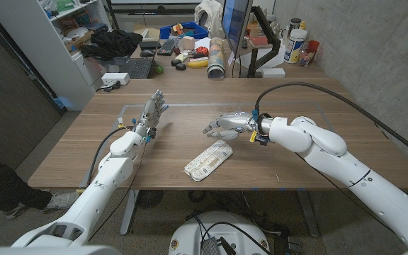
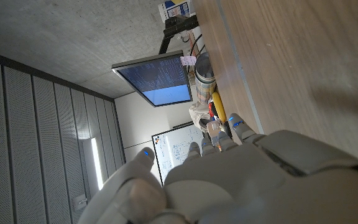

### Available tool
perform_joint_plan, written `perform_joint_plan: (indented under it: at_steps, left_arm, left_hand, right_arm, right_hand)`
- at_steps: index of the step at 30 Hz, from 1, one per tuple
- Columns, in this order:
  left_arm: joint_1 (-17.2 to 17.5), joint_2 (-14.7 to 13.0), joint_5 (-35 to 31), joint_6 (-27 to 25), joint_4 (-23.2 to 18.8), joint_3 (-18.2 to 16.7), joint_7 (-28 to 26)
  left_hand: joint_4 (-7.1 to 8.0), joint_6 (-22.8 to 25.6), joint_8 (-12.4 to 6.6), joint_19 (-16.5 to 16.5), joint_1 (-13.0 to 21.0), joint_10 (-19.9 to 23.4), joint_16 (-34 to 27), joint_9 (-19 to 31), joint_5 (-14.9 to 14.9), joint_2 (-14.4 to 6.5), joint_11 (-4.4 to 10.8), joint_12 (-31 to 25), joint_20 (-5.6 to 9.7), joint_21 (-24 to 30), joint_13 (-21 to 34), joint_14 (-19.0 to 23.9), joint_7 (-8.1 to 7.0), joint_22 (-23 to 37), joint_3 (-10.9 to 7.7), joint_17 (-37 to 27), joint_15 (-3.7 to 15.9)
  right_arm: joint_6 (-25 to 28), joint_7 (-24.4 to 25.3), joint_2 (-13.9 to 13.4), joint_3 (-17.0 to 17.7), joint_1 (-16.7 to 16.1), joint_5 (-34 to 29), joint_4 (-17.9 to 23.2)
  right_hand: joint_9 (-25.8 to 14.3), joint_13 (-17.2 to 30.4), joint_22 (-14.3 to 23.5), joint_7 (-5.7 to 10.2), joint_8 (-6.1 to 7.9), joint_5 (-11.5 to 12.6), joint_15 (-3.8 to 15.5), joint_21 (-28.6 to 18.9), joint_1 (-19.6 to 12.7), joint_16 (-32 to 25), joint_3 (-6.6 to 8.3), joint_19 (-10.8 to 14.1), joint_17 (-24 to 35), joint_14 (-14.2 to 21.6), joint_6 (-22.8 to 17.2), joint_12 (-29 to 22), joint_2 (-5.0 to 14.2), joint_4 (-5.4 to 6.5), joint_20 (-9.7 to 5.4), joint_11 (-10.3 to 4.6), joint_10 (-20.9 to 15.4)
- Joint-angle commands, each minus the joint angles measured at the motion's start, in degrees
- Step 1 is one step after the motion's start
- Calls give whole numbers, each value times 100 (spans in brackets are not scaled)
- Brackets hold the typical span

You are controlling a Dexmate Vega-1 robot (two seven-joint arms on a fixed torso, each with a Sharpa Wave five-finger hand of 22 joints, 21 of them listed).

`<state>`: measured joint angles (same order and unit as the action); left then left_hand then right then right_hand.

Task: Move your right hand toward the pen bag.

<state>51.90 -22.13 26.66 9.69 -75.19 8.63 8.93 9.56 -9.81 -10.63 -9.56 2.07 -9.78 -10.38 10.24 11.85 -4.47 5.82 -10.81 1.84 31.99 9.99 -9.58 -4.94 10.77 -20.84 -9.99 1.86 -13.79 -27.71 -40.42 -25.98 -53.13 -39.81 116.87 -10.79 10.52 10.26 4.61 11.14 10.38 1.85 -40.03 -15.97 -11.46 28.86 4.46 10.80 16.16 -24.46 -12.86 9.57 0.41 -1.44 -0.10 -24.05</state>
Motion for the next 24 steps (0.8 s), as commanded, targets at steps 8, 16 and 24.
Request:
perform_joint_plan:
  at_steps: [8, 16, 24]
  left_arm:
    - [34, -14, -35, -43, -62, 5, -45]
    - [16, -15, -25, -42, -17, -2, -21]
    - [9, -23, 7, -25, 24, -23, 31]
  left_hand:
    - [-8, -74, -28, -595, 27, -91, -29, 24, 35, -267, -17, -32, 171, -24, 28, -185, -18, 33, 11, -18, 175]
    - [-9, -74, -28, -595, 28, -95, -29, 24, 36, -267, -16, -31, 168, -28, 28, -185, -16, 33, 13, -18, 177]
    - [-8, -77, -26, -596, 27, -95, -30, 23, 36, -267, -17, -31, 168, -32, 28, -183, -21, 33, 15, -18, 177]
  right_arm:
    - [-56, -96, 19, -103, 58, -27, -99]
    - [-42, -164, 64, -174, 121, -36, -148]
    - [-3, -192, 95, -223, 146, -80, -153]
  right_hand:
    - [-13, 16, 25, 0, -13, 24, 29, 12, -45, -22, 8, 57, 15, 13, -23, 14, 113, 45, -18, -25, -39]
    - [-13, 16, 25, 0, -14, 25, 32, 18, -56, -21, 11, 59, 16, 6, -23, 15, 114, 58, -22, -12, -45]
    - [-13, 16, 26, -1, -14, 25, 23, 23, -68, -21, 13, 59, 15, 5, -23, 17, 113, 66, -23, -10, -46]
